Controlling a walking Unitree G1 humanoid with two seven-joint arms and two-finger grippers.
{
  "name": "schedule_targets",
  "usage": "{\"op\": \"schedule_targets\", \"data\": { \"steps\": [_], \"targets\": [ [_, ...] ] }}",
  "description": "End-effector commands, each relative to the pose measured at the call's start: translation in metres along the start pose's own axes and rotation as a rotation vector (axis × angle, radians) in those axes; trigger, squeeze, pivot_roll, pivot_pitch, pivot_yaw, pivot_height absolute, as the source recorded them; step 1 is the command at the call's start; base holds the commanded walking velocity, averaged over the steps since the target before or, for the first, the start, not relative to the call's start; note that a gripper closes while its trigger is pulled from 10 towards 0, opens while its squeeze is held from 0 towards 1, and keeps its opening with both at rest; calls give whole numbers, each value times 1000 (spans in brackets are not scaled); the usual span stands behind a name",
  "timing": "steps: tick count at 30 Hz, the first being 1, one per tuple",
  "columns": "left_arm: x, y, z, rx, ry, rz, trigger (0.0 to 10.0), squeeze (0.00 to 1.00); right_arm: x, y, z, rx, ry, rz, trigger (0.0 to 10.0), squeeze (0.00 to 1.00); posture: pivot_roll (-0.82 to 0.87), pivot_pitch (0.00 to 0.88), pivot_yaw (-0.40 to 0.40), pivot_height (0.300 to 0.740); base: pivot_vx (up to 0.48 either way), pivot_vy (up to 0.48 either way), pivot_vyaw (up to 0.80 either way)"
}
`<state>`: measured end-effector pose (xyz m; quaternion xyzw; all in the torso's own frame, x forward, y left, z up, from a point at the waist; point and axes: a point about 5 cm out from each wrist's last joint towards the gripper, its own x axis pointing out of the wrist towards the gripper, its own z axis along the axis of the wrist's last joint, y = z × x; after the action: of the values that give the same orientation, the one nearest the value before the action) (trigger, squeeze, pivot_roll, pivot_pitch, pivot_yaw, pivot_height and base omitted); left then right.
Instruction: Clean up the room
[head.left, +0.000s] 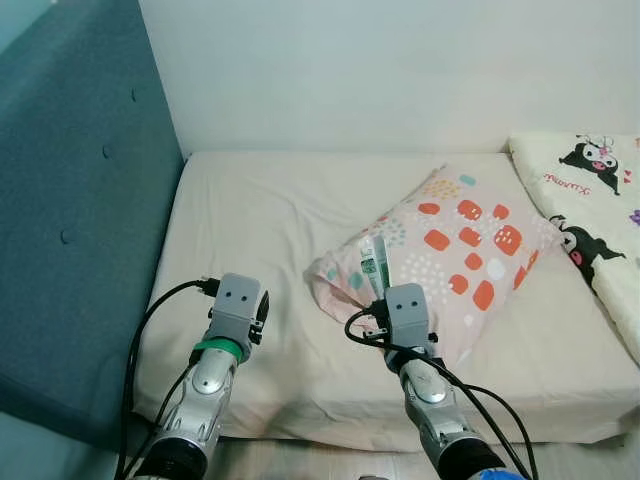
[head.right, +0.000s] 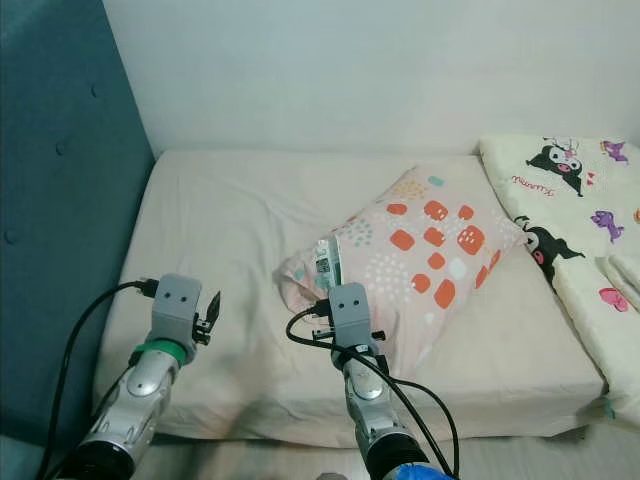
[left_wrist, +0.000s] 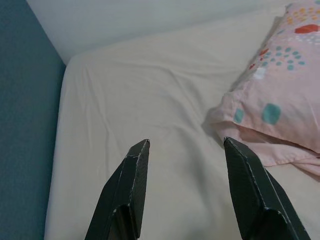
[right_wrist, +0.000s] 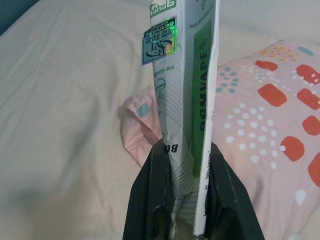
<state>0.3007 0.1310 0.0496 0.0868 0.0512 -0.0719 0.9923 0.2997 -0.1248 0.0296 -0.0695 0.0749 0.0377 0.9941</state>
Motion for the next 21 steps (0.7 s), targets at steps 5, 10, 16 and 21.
{"op": "schedule_targets", "data": {
  "steps": [5,10,16,21],
  "targets": [
    [-5,-3,-10,10,36,-21,10000,0,-4,-1,-10,4,45,-11,10000,0,11,30,-23,740,0,0,0],
    [-4,-4,-10,16,44,-30,10000,0,-5,-1,-11,4,53,-11,10000,0,12,47,-24,740,0,0,0],
    [-6,-4,-21,-26,117,-30,10000,0,-5,-3,-14,13,75,-28,10000,0,9,54,-20,740,0,0,0],
    [-6,-7,-21,-37,118,-50,10000,0,-6,-4,-15,14,79,-33,10000,0,9,58,-19,740,0,-244,0]
  ]
}}
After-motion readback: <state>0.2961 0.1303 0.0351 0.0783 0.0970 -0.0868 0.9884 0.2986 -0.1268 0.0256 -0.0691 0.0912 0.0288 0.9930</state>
